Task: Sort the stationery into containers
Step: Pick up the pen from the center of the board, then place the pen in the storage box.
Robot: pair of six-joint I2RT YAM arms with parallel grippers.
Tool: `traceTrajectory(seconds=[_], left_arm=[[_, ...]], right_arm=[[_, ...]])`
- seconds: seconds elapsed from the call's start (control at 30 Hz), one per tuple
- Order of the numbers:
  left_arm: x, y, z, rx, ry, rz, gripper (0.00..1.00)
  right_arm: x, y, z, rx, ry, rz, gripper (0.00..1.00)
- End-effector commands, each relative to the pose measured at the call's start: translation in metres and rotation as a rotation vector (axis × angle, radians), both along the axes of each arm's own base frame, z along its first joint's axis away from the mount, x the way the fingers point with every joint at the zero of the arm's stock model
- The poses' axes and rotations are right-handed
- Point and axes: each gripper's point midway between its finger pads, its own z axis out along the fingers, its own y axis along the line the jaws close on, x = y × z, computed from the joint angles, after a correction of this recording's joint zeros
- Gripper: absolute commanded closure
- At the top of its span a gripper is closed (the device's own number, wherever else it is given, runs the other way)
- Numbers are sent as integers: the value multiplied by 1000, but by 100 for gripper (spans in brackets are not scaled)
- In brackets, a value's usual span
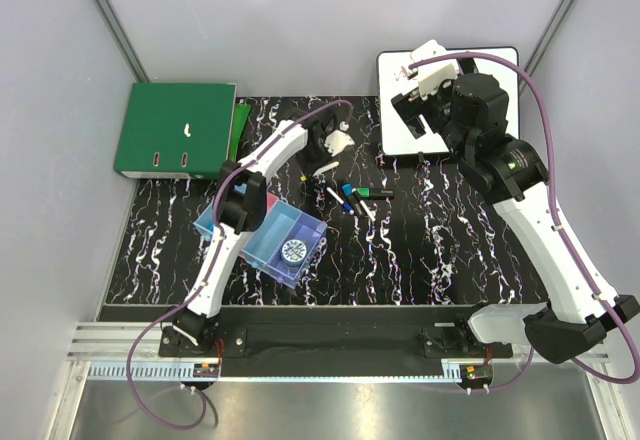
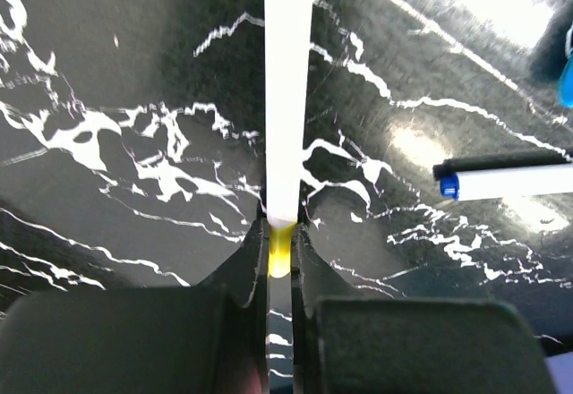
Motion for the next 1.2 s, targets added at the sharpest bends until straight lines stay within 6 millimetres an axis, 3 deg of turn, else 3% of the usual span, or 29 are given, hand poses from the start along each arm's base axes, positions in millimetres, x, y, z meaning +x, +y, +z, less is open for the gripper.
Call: traceTrajectory(seconds=[0.0,0.17,0.33,0.47,0.67,0.8,1.03,1.17], left_arm=[[7,4,45,-45,-52,70,100],[8,23,111,-94,-152,155,100],[-9,59,142,-83,-169,242,100],[-37,95,159,-35,-149,333,100],[-99,154,150,61,-71,455,100],[-126,186,141,85,-69,534,100],[-165,208,109,121,-9,603,100],[-174,210,96,116,8,615,100]], right_arm=[[-5,-5,25,43,-63,-6,1],[-4,-4,21,33,-56,-4,1],[-7,-4,17,23,-52,4,1],[-9,-5,18,25,-54,6,1],[-13,-7,27,35,-75,14,1],[-18,-10,33,33,-91,10,1],[-23,-13,35,44,-97,13,2],[-26,-13,37,51,-101,15,2]])
